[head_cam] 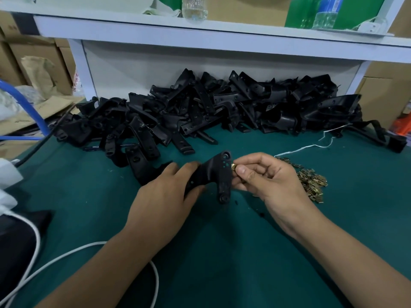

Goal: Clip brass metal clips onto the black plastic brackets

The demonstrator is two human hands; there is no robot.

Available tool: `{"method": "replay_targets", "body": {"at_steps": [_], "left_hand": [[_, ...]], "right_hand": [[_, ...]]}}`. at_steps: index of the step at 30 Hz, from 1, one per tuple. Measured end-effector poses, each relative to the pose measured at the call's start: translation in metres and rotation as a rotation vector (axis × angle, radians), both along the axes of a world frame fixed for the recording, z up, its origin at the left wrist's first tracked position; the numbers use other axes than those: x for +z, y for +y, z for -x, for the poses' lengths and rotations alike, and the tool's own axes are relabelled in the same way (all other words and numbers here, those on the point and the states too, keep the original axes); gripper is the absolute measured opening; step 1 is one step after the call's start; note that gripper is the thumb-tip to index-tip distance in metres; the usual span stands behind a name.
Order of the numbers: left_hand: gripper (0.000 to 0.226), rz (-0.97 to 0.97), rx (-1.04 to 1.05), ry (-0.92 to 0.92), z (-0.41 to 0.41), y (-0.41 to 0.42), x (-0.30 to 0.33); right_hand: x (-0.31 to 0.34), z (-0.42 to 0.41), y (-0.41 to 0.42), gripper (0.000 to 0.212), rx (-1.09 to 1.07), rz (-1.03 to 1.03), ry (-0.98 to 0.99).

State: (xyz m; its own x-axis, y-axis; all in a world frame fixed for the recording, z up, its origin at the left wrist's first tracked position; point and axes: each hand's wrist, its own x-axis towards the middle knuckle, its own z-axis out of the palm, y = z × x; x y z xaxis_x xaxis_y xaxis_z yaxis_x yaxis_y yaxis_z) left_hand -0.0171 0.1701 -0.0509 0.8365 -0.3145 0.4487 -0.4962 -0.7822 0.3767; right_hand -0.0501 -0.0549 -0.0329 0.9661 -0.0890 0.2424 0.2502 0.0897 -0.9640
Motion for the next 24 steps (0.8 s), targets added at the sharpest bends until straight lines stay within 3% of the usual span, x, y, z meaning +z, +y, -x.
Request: {"method": "replay_targets", "body": {"at_steps": [18, 24], "left_hand": [[0.052, -0.08, -0.002, -0.048, 0.007, 0.0, 0.007], [0.055, -0.199, 0.042, -0.12, 0.014, -0.007, 0.007]], "right_hand": [[0.009, 0.008, 0.001, 0.029, -0.023, -0.036, 0.012], [0.007, 0.009, 0.007, 0.027, -0.07, 0.139, 0.013]]}}
